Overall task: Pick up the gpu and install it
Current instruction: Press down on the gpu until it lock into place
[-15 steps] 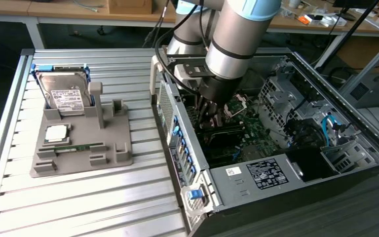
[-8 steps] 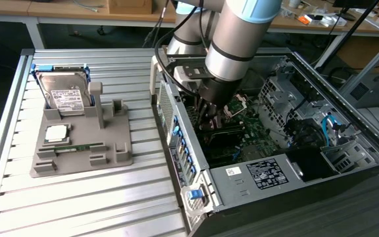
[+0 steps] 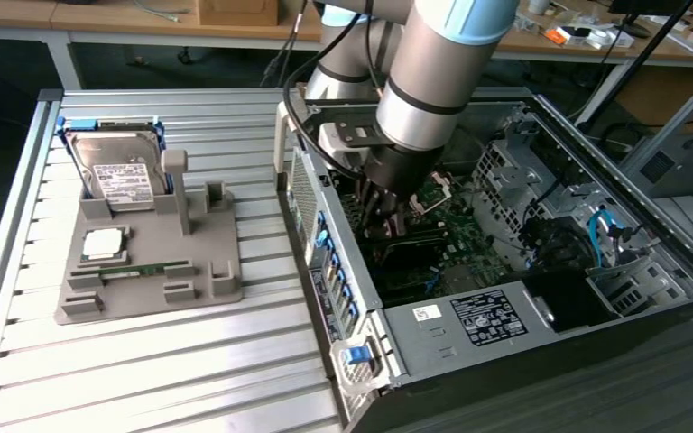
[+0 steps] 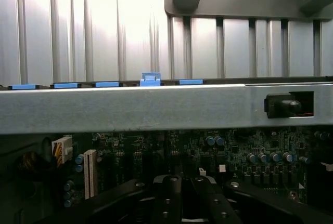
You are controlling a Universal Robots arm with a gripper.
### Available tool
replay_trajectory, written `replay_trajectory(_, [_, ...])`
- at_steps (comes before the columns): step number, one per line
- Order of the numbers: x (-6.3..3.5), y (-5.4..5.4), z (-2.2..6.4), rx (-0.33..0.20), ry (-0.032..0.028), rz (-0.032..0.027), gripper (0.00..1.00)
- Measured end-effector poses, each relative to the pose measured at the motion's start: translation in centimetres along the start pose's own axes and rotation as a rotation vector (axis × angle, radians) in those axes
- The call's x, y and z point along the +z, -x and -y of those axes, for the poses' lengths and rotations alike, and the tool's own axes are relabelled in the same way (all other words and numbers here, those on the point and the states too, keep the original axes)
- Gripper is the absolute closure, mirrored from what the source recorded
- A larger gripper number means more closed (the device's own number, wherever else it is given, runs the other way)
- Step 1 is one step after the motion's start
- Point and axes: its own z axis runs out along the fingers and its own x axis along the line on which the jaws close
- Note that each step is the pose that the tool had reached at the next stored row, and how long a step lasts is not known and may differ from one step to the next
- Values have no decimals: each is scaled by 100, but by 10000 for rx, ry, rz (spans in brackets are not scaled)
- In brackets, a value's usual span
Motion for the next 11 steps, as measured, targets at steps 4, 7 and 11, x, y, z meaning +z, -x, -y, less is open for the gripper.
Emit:
replay_trajectory(4, [0,-3,0,0,0,0,89])
replay_trajectory(7, [0,-14,1,0,0,0,89])
replay_trajectory(11, [-1,-28,1,0,1,-3,89])
